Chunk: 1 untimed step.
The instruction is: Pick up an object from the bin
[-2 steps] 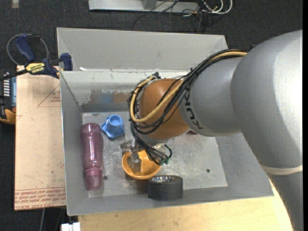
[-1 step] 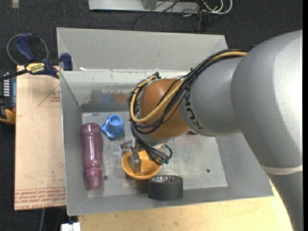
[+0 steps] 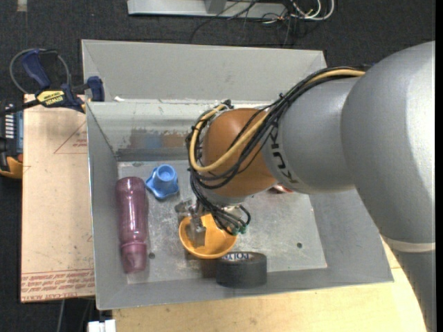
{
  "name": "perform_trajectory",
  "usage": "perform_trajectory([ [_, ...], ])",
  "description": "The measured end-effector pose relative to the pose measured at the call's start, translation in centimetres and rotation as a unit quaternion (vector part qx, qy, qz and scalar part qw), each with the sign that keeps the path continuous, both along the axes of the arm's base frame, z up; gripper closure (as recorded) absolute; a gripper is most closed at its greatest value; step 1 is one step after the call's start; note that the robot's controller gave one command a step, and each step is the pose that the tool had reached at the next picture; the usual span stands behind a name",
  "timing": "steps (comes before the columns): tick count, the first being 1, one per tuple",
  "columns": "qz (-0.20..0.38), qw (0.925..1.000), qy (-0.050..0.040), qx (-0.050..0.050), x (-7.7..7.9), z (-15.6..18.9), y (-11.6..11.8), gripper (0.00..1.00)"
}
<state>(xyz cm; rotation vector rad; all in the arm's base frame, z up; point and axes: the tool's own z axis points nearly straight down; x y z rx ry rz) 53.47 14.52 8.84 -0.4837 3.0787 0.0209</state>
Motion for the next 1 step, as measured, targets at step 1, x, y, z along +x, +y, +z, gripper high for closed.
perform_trajectory([
  [1,0.0,1.0,-0.0026,0.001,0.12,2.35,0.06,1.0],
])
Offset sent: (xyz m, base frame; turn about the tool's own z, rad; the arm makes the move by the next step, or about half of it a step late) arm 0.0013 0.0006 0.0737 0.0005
